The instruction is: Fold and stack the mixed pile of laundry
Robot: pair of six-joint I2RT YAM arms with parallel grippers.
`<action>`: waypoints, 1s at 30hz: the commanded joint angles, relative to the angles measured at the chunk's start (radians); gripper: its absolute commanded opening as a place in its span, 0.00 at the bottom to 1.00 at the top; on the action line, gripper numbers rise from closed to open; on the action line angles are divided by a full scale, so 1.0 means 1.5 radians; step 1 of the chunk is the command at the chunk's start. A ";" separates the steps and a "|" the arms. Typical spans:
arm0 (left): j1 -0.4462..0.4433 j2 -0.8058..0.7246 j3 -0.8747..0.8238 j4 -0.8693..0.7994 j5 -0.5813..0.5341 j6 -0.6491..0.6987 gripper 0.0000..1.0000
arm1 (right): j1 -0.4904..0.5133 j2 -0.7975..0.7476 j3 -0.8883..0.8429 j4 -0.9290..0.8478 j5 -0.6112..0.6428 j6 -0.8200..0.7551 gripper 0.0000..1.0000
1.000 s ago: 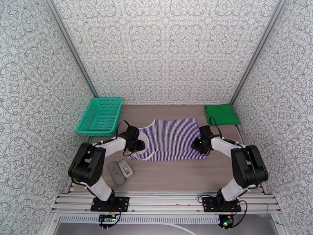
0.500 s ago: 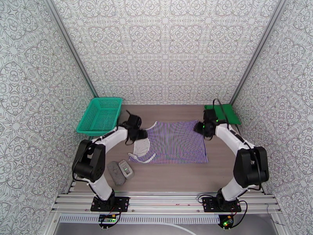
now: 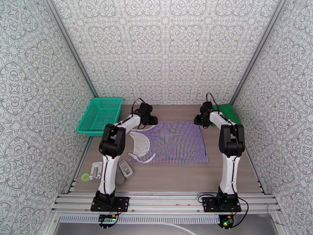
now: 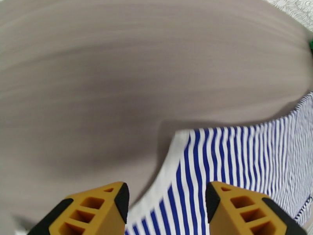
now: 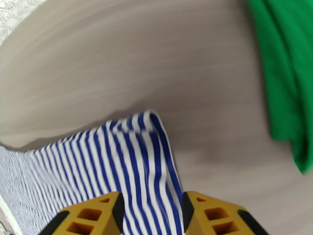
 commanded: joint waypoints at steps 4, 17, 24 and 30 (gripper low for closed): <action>-0.009 0.067 0.100 -0.062 0.012 0.013 0.59 | -0.001 0.043 0.075 -0.036 -0.012 -0.009 0.44; -0.012 0.130 0.192 -0.089 0.034 0.004 0.27 | -0.003 0.108 0.156 -0.082 -0.028 0.011 0.30; -0.004 0.107 0.173 -0.038 0.077 0.004 0.01 | -0.003 0.103 0.174 -0.095 -0.016 -0.002 0.16; 0.008 0.050 0.087 0.043 0.108 -0.011 0.00 | -0.003 0.079 0.172 -0.102 -0.020 -0.009 0.08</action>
